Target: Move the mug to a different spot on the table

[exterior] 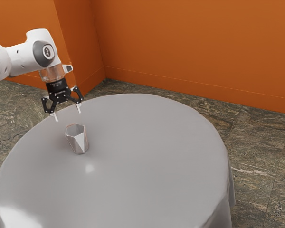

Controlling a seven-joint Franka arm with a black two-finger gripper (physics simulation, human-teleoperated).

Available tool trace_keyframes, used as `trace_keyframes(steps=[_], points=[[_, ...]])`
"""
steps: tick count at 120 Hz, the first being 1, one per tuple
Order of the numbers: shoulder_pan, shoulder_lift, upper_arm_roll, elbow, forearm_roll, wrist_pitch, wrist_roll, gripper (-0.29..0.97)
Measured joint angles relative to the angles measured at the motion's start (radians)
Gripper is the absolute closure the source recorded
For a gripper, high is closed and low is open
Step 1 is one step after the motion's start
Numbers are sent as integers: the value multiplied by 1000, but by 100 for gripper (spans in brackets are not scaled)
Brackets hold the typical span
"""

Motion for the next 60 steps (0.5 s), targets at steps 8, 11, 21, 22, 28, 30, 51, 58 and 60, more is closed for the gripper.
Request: trace_keyframes(steps=[8,11,21,22,28,30,51,58,60], points=[[1,11,0,-17,-1,31,4,0],[1,14,0,-21,-1,43,6,0],[1,26,0,-31,-2,96,15,0],[1,27,0,-32,-2,101,15,0],[1,36,0,-39,-4,133,20,0],[1,37,0,-42,-4,142,22,0],[1,44,0,-96,-13,218,36,0],[1,48,0,-102,-16,238,40,0],[1,49,0,-103,-17,243,41,0]])
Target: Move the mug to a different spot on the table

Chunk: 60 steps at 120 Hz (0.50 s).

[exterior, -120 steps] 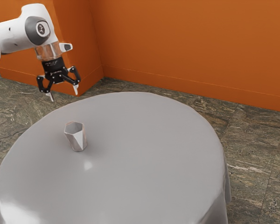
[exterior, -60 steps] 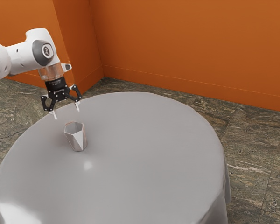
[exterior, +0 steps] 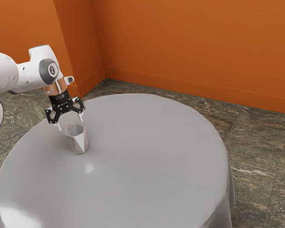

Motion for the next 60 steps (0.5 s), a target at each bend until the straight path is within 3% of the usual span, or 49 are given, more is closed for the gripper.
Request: trace_keyframes(steps=[60], points=[[39,99,-3,41,-18,97,37,1]])
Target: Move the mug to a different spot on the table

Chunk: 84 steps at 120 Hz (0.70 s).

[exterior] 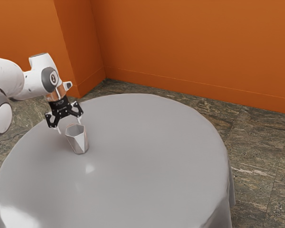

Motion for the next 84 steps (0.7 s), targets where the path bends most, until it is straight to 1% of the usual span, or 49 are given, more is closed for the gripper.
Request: trace_keyframes(steps=[32,48,68,84], points=[[4,33,-4,2,-67,12,9,2],[4,40,-6,1,-88,14,8,5],[4,45,-6,1,-95,15,6,14],[4,46,-6,1,-94,16,5,26]])
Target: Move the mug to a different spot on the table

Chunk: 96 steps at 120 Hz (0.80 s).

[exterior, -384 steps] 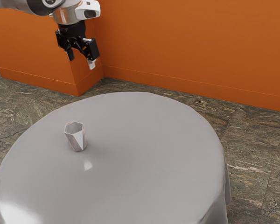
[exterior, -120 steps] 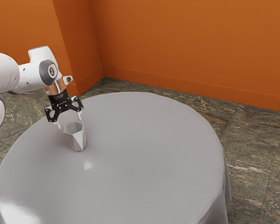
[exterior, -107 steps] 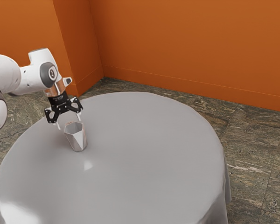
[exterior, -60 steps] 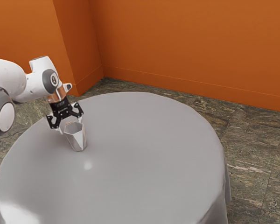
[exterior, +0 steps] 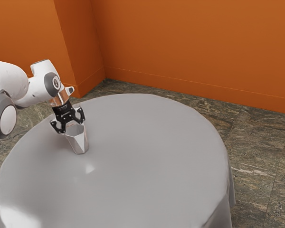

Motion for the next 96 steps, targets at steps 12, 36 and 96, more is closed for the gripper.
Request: trace_keyframes(steps=[12,36,96], points=[[0,0,0,-1,0,0,-1,39],[0,-2,0,-2,7,-2,-6,54],[2,-48,5,1,-23,-183,-16,72]])
